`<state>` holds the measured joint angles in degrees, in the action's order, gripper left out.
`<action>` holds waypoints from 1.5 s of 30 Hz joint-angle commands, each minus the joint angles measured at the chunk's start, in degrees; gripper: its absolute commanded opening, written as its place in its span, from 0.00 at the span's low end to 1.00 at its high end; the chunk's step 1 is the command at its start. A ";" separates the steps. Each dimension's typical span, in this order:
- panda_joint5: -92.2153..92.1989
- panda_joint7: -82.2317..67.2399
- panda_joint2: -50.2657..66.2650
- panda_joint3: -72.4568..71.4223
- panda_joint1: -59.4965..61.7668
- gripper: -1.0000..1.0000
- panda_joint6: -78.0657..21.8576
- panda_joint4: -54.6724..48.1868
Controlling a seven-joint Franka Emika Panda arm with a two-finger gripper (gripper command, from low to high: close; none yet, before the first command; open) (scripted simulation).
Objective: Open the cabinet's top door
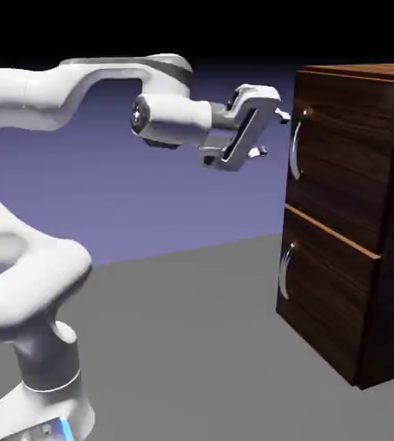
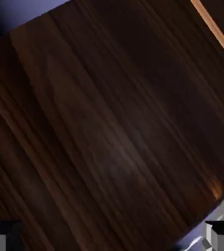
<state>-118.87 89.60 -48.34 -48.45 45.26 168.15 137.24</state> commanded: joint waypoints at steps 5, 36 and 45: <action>-12.46 4.94 -1.64 -5.08 4.82 0.50 -0.61 -2.49; -47.08 3.19 8.35 -13.36 11.98 0.00 -9.15 -8.65; -47.12 -9.93 17.24 3.00 -6.71 0.00 -10.42 -4.72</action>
<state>-165.88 79.67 -31.11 -45.45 38.57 157.75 132.49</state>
